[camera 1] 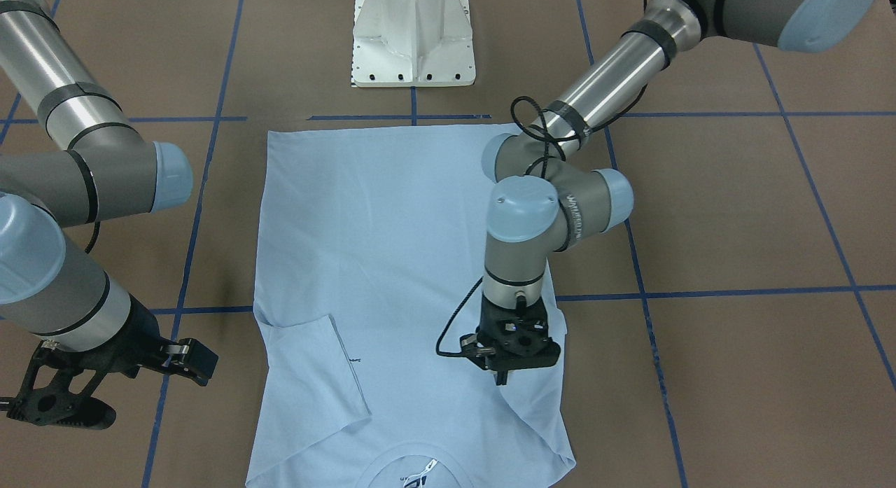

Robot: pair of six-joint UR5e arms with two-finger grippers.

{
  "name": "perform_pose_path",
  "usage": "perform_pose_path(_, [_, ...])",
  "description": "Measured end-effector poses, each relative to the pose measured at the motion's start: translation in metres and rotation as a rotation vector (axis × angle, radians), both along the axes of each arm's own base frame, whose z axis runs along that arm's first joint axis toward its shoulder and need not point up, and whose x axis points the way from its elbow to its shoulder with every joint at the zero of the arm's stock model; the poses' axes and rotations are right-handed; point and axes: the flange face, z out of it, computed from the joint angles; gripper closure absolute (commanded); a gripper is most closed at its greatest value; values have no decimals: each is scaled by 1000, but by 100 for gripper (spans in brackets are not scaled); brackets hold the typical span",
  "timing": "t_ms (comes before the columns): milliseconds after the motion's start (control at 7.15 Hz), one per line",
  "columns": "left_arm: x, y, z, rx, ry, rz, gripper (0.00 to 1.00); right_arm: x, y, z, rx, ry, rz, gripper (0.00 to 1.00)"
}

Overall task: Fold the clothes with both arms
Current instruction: 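Move the left gripper over the sleeve nearest it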

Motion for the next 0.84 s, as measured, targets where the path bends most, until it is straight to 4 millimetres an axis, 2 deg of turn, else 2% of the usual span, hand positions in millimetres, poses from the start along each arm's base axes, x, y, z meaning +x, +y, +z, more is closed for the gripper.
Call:
perform_pose_path(280, [6, -3, -8, 28, 35, -15, 100, -1, 0, 0, 0, 1, -1, 0])
perform_pose_path(420, [7, -3, -11, 46, 59, -18, 95, -2, 0, 2, -2, 2, -2, 0])
perform_pose_path(559, [7, -3, -13, 66, 86, -19, 1, -2, 0, 3, -4, 4, -3, 0])
perform_pose_path(839, [7, -3, -11, 89, 107, -17, 0, -3, 0, 10, 6, -2, -3, 0])
